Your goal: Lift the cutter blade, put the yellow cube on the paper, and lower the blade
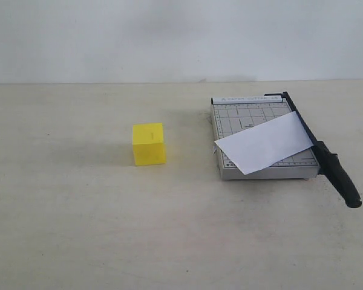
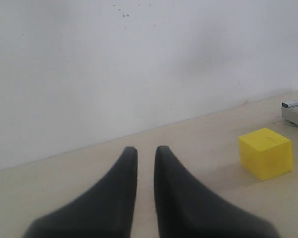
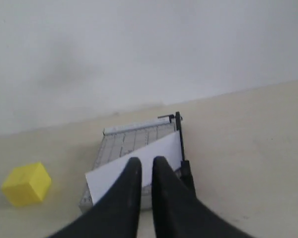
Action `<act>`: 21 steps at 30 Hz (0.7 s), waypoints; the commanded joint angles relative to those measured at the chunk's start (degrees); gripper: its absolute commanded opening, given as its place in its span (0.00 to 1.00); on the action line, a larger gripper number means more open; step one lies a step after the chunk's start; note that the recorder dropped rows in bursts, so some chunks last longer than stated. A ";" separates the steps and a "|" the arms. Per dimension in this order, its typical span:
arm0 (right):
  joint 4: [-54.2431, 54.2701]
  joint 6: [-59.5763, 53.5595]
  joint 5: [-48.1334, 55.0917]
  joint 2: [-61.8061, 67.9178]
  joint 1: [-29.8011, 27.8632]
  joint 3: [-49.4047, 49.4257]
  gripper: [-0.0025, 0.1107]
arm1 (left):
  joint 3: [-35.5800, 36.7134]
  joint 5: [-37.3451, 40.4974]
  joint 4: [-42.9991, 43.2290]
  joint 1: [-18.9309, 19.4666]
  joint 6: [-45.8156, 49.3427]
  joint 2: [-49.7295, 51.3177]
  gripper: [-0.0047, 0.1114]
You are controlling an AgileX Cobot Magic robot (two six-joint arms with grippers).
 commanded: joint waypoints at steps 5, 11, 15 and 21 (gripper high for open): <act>-8.22 -1.38 18.20 34.01 -0.11 -19.44 0.57 | -0.16 -0.38 -0.56 0.21 0.01 -0.19 0.15; -9.92 -8.92 25.88 59.74 -0.11 -32.06 0.57 | -0.16 -0.38 -0.56 0.21 0.01 -0.19 0.15; -10.28 -14.15 25.46 69.49 -0.11 -35.67 0.57 | -0.16 -0.38 -0.56 0.21 0.01 -0.19 0.15; -11.83 -16.11 21.57 77.61 -0.11 -35.94 0.57 | -0.16 -0.38 -0.56 0.21 0.01 -0.19 0.15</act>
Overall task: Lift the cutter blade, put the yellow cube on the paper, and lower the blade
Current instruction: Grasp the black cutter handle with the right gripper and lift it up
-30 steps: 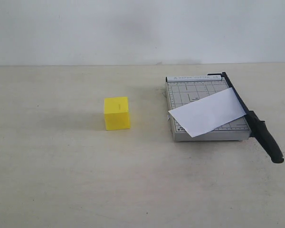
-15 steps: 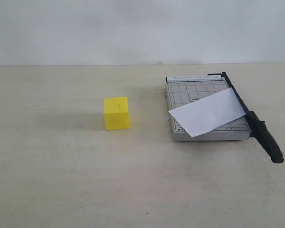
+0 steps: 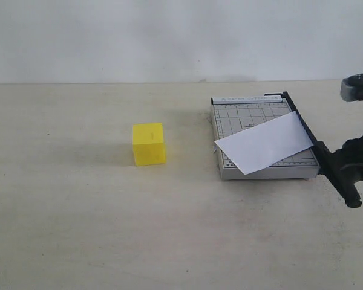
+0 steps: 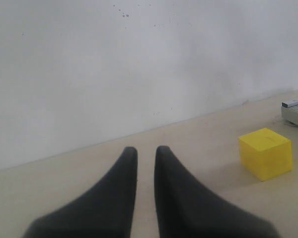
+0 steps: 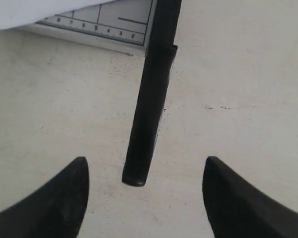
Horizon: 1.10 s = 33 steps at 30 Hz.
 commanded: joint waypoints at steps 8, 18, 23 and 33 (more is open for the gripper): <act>-1.26 -1.09 -8.56 11.41 -0.11 -0.46 0.57 | -0.16 -0.38 -0.56 0.21 0.01 -0.19 0.15; 2.10 -4.59 -10.67 14.14 0.46 -0.46 0.41 | -0.16 -0.38 -0.56 0.21 0.01 -0.19 0.15; 3.73 -6.01 -10.55 14.14 0.46 -0.46 0.30 | -0.16 -0.38 -0.56 0.21 0.01 -0.19 0.15; 3.83 -4.05 -13.27 11.37 0.46 -0.46 0.02 | -0.16 -0.38 -0.56 0.21 0.01 -0.19 0.15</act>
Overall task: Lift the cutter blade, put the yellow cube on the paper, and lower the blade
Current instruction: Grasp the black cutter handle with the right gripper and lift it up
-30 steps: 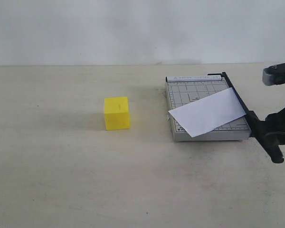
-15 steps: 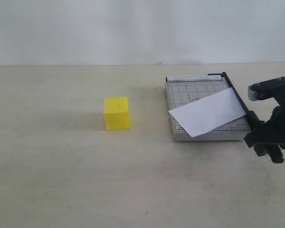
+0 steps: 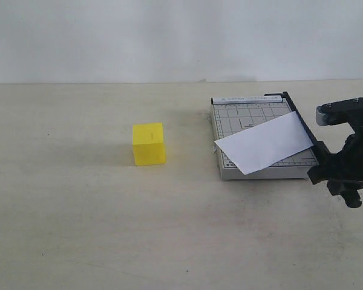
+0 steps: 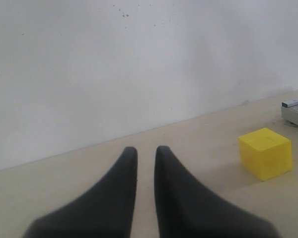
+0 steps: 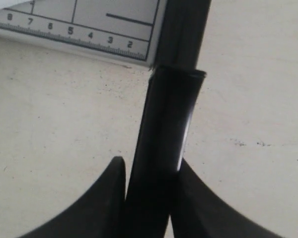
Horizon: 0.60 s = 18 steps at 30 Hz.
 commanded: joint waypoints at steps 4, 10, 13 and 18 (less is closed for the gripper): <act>0.27 -0.58 -4.47 -6.30 -0.01 -0.32 0.02 | -0.16 -0.38 -0.56 0.21 0.01 -0.19 0.15; 0.27 -0.58 -1.93 -9.87 -0.01 -3.69 0.02 | -0.16 -0.38 -0.56 0.21 0.01 -0.19 0.15; 0.31 -0.46 -0.40 -11.04 -0.01 -6.29 0.02 | -0.16 -0.38 -0.56 0.21 0.01 -0.19 0.15; 0.41 -0.34 1.38 -12.81 -0.01 -10.29 0.02 | -0.16 -0.38 -0.56 0.21 0.01 -0.19 0.15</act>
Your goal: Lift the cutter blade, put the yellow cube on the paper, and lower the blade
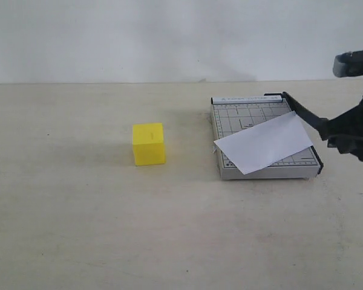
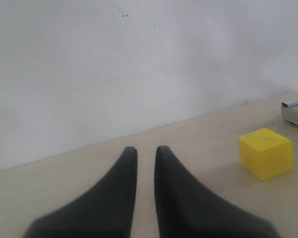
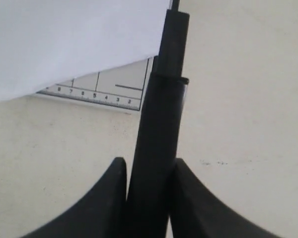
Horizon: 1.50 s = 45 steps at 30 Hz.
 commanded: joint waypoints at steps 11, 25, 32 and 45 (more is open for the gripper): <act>1.35 -2.59 -4.71 -8.42 0.31 -8.54 0.02 | -0.16 -0.38 -0.56 0.21 0.01 -0.19 0.15; 6.92 -8.20 -3.56 -8.94 0.31 -8.25 0.49 | -0.16 -0.38 -0.56 0.21 0.01 -0.19 0.15; 20.93 -20.66 -6.80 -13.40 0.31 -8.25 0.27 | -0.16 -0.38 -0.56 0.21 0.01 -0.19 0.15; 32.12 -27.88 -14.83 -43.66 0.31 16.11 0.19 | -0.16 -0.38 -0.56 0.21 0.01 -0.19 0.15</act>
